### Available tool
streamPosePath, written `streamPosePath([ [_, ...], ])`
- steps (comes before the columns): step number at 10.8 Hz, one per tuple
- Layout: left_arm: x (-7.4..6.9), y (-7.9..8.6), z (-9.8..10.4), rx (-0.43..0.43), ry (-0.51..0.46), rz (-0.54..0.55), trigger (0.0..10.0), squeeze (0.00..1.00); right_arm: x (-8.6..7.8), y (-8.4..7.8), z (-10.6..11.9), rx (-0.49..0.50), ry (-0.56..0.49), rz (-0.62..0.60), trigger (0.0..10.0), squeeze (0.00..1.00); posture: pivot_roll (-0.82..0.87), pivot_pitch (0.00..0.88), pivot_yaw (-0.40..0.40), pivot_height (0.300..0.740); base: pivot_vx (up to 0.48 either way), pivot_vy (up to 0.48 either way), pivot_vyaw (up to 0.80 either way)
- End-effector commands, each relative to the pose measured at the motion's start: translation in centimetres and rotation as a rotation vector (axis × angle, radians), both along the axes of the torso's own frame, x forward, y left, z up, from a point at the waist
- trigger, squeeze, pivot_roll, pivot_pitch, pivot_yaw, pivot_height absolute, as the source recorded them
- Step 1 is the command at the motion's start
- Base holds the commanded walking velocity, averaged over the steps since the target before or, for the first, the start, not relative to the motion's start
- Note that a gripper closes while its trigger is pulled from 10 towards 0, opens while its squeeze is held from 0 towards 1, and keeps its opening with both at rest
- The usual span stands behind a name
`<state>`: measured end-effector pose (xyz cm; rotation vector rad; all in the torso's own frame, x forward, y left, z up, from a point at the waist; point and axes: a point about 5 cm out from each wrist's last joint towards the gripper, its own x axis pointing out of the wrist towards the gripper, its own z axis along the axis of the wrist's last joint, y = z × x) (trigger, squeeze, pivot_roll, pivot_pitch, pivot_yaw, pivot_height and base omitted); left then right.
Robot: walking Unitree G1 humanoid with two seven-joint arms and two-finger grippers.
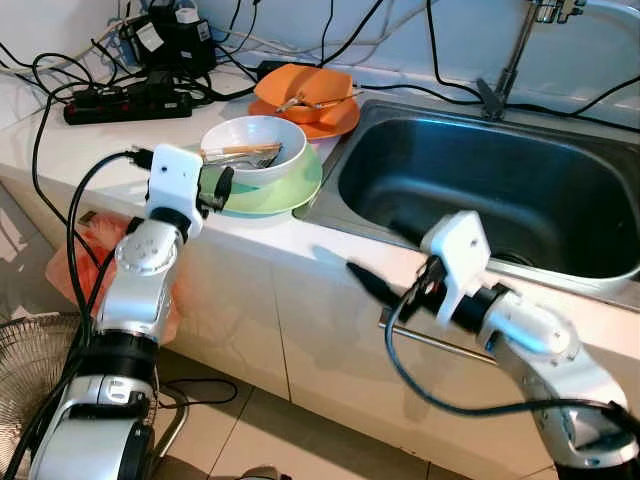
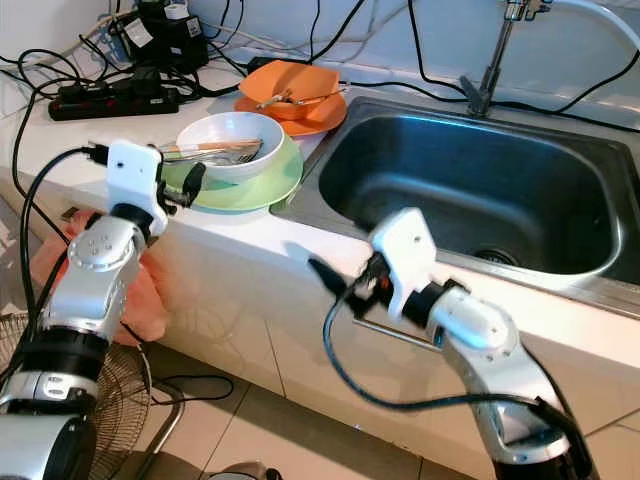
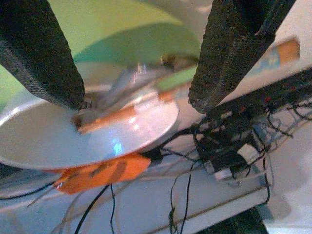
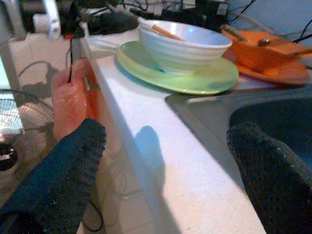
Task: Kitchen organization
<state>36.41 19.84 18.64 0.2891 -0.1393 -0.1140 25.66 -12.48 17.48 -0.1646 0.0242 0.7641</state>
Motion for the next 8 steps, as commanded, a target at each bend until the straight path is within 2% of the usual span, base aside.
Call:
streamPosePath([
  [1, 0.3, -0.3, 0.8, -0.01, -0.024, -0.018, 10.0, 0.0, -0.3, 0.2, 0.6, -0.009, -0.02, 0.021, 10.0, 0.0, 0.11, 0.018, 0.058, 0.74, 0.0, 0.0, 0.0],
  [4, 0.5, -0.8, 1.5, 0.002, -0.043, -0.04, 10.0, 0.0, -0.5, 0.5, 0.5, -0.003, -0.014, 0.026, 10.0, 0.0, 0.11, 0.024, 0.062, 0.74, 0.0, 0.0, 0.0],
  [7, 0.6, -1.5, 0.7, 0.008, 0.009, -0.083, 10.0, 0.0, -0.6, 0.6, 0.4, -0.008, -0.018, 0.029, 10.0, 0.0, 0.11, 0.024, 0.064, 0.74, 0.0, 0.0, 0.0],
  [8, 0.6, -1.6, 0.6, 0.01, 0.026, -0.1, 8.0, 0.0, -0.6, 0.7, 0.4, -0.008, -0.017, 0.029, 10.0, 0.0, 0.11, 0.024, 0.064, 0.74, 0.0, 0.0, 0.0],
])
